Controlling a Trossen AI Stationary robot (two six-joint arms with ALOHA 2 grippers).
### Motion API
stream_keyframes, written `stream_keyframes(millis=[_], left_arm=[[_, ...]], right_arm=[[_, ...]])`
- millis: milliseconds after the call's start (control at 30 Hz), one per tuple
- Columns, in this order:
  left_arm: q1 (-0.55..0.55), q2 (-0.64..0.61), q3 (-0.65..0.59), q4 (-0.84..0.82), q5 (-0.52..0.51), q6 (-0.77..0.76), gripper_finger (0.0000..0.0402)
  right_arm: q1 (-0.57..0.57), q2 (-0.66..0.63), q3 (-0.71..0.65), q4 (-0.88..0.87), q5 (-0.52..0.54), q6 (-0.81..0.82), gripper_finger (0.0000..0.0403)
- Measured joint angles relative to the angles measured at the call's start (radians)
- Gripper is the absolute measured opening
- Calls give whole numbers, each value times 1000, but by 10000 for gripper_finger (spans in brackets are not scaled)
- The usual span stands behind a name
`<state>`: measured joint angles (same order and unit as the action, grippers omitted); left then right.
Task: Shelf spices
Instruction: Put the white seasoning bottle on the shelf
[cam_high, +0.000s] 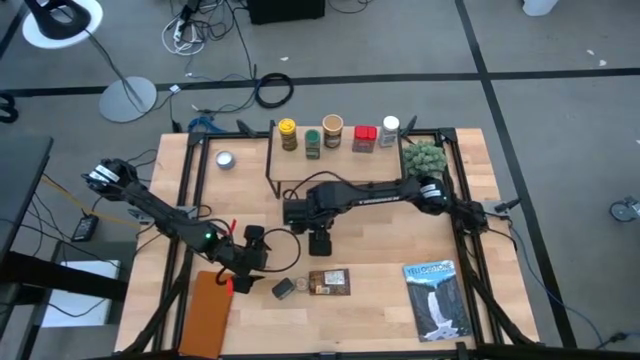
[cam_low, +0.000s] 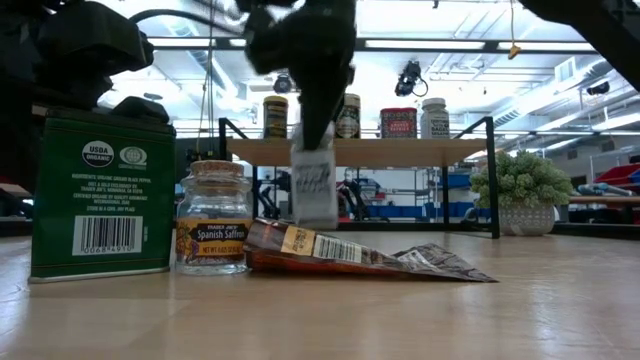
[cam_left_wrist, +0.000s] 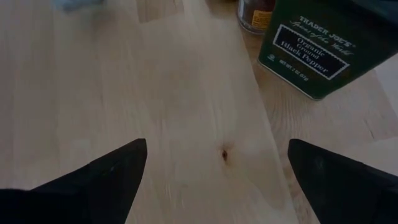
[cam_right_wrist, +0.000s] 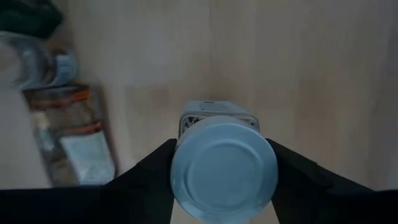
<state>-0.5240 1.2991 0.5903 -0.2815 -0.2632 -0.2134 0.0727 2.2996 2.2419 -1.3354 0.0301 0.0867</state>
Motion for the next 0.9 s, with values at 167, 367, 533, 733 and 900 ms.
stream_keyframes(millis=[167, 367, 533, 733, 900], left_arm=[[0, 0, 0, 1, 0, 0, 397], [0, 0, 0, 0, 1, -4, 397], [0, 0, 0, 1, 1, -7, 397], [0, 0, 0, 3, 1, -27, 397], [0, 0, 0, 4, 2, -27, 397]], right_arm=[[7, -80, 0, -89, 2, 10, 200], [9, -244, 0, -209, 14, 23, 200], [-5, -403, 0, -232, 89, 14, 200], [-82, -550, 0, -237, 116, -32, 200], [-162, -620, -32, -235, 110, -115, 200]])
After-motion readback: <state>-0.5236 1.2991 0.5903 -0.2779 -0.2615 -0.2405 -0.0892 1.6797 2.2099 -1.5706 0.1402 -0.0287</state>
